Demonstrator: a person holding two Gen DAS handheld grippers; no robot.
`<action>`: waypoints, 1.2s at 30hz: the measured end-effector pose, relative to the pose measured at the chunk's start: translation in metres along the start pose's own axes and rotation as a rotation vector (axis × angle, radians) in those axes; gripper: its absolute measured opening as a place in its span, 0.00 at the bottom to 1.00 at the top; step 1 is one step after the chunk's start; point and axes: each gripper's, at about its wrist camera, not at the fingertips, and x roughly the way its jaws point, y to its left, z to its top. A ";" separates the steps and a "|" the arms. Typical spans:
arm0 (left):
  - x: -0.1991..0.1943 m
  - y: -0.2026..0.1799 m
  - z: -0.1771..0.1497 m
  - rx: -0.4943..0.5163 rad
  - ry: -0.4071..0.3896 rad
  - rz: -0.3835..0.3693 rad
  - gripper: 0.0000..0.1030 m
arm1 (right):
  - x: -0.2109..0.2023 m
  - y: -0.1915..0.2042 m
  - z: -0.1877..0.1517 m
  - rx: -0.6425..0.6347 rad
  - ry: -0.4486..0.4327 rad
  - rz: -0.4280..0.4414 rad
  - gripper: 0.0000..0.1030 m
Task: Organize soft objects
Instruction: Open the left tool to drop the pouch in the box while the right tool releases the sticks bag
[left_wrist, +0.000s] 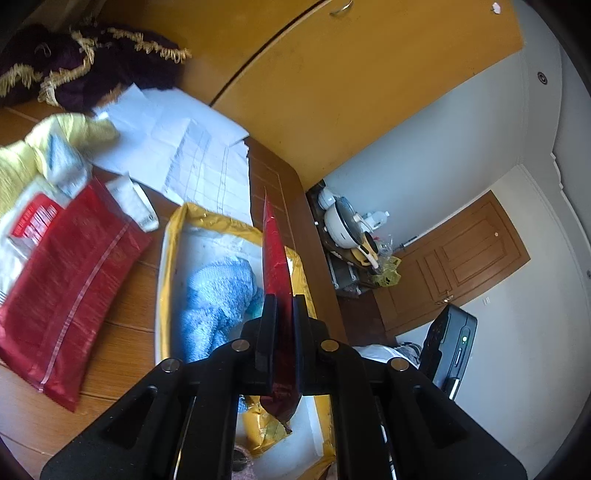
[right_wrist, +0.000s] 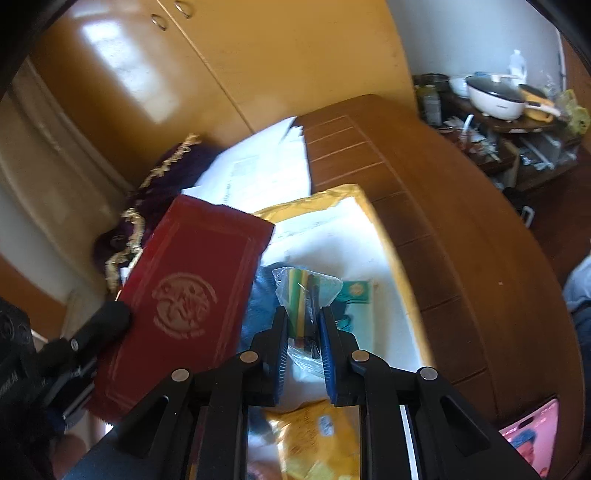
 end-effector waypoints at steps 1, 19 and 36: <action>0.006 0.001 -0.002 0.000 0.011 0.007 0.05 | 0.002 -0.002 0.000 0.001 -0.003 -0.017 0.17; 0.030 0.020 -0.012 -0.012 0.051 0.124 0.14 | 0.023 -0.007 -0.002 0.022 0.049 -0.023 0.34; -0.019 0.009 -0.030 0.025 0.002 0.076 0.59 | -0.011 0.009 -0.007 -0.009 -0.101 0.124 0.60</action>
